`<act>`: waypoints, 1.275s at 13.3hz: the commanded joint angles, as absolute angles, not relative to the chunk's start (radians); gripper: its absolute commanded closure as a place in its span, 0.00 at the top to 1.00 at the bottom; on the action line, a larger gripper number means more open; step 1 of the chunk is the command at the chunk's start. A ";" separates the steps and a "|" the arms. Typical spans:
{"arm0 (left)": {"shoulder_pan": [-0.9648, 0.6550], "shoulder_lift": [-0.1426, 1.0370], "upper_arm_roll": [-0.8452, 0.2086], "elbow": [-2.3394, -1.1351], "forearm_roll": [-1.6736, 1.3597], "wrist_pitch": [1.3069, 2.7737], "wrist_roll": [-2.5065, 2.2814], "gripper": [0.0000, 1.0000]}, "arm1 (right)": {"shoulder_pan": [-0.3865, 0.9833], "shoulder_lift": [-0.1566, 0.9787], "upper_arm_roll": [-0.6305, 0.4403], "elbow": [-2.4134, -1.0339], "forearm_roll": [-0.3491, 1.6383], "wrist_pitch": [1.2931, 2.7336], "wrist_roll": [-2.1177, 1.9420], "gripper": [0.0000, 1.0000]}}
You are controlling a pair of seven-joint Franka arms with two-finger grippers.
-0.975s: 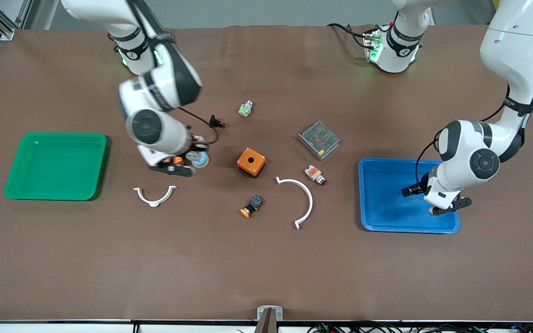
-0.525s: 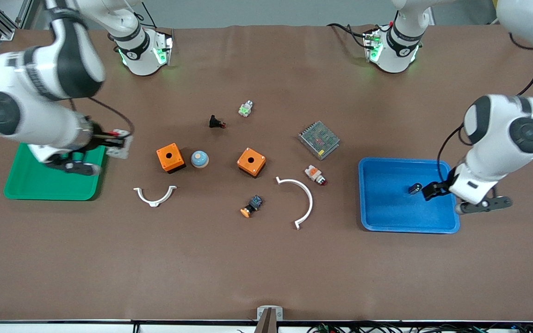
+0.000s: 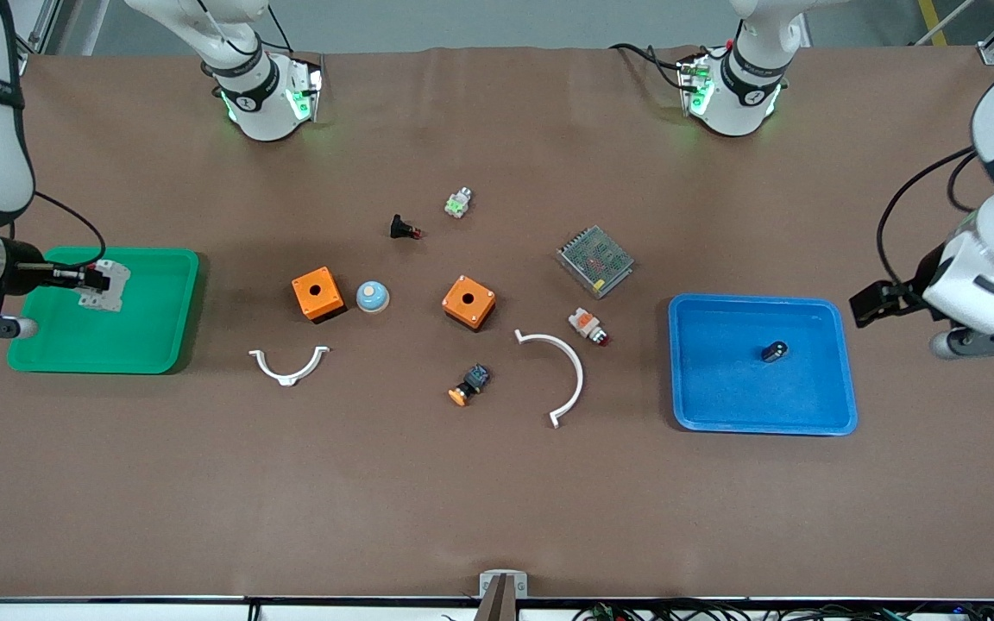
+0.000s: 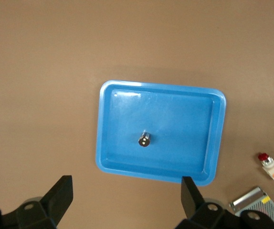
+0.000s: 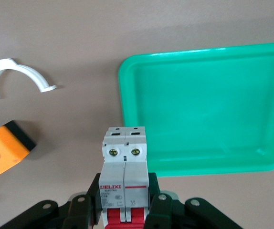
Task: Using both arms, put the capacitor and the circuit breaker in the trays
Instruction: 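Release the capacitor in the blue tray while the right gripper carries the breaker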
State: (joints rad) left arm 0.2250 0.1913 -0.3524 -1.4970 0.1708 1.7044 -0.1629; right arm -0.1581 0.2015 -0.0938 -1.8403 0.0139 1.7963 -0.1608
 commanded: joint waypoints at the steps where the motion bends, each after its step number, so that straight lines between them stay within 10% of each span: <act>1: 0.224 0.120 -0.342 -1.477 0.122 1.651 -0.063 1.00 | -0.230 0.268 -0.071 -1.836 -0.020 1.857 -0.245 0.18; 8: 0.014 -0.018 -0.105 -1.538 0.009 1.519 -0.074 1.00 | -0.351 0.337 -0.071 -1.887 -0.071 2.044 -0.314 0.19; 17: 0.009 -0.052 -0.136 -1.575 0.006 1.526 -0.119 1.00 | -0.400 0.428 -0.069 -1.979 -0.072 2.267 -0.370 0.20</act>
